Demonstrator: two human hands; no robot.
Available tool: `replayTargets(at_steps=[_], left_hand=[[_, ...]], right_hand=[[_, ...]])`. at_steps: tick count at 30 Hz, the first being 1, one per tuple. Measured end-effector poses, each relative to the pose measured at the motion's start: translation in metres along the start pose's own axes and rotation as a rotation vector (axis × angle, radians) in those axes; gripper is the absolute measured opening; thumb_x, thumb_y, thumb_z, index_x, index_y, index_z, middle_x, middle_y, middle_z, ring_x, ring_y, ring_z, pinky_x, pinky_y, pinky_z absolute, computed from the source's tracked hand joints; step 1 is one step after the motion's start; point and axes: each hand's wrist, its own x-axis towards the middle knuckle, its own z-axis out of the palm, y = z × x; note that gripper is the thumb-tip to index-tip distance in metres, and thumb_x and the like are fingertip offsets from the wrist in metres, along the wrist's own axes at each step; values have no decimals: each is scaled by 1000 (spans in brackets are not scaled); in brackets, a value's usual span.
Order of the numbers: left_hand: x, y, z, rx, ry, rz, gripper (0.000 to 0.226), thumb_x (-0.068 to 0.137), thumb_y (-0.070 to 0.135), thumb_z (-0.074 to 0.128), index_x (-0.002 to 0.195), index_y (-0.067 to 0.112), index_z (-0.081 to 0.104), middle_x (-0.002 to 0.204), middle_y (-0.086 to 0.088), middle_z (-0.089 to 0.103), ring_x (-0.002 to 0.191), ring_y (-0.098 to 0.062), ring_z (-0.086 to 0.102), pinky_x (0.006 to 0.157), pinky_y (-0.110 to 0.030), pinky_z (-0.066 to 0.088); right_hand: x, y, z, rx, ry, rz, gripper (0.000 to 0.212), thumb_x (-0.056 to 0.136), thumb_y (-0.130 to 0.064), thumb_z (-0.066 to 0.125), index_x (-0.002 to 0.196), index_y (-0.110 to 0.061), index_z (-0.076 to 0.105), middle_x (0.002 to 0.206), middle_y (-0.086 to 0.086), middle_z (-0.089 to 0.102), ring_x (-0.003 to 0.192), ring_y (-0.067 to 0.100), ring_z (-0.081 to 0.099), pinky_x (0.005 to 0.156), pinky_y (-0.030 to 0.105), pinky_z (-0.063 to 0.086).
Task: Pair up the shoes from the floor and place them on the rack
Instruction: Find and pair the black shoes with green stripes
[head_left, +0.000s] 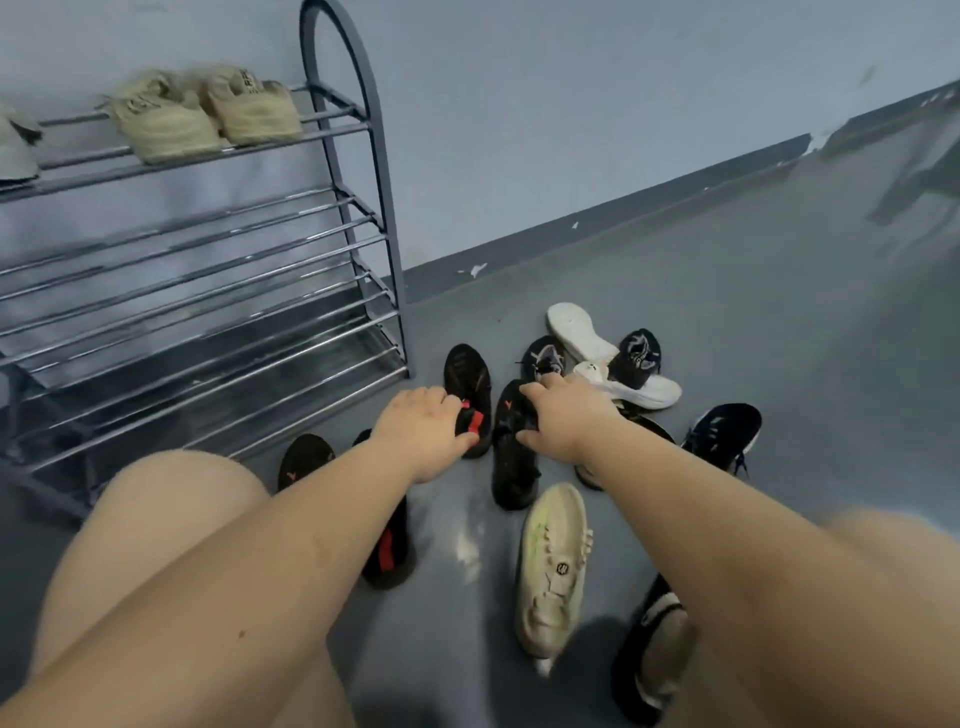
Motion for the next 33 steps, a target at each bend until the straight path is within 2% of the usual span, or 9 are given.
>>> replayTargets(at_steps=[14, 24, 28, 33], left_hand=[[77, 29, 62, -80, -205, -15, 54, 94, 50, 36, 136, 15, 42, 137, -5, 46, 127, -23, 43, 106, -36, 34], [138, 70, 120, -200, -371, -13, 57, 95, 49, 38, 142, 16, 35, 145, -5, 39, 135, -24, 36, 111, -36, 31], [162, 91, 143, -213, -432, 13, 58, 95, 48, 38, 142, 16, 34, 147, -4, 37, 136, -23, 34, 111, -35, 30], [195, 105, 166, -251, -458, -24, 59, 94, 48, 38, 142, 15, 34, 147, -5, 35, 135, -24, 34, 110, -36, 30]], right_hand=[[41, 75, 98, 139, -194, 154, 64, 90, -48, 50, 143, -17, 32, 139, 10, 38, 128, 32, 38, 100, 44, 40], [72, 137, 165, 297, -237, 347, 58, 91, -45, 48, 141, -16, 37, 139, 10, 41, 127, 31, 42, 104, 40, 36], [84, 152, 191, 280, -145, 440, 60, 92, -39, 44, 145, -17, 28, 150, 11, 29, 138, 30, 29, 113, 41, 24], [102, 177, 208, 344, -89, 548, 69, 92, -44, 47, 150, -19, 19, 159, 12, 11, 147, 30, 11, 118, 42, 15]])
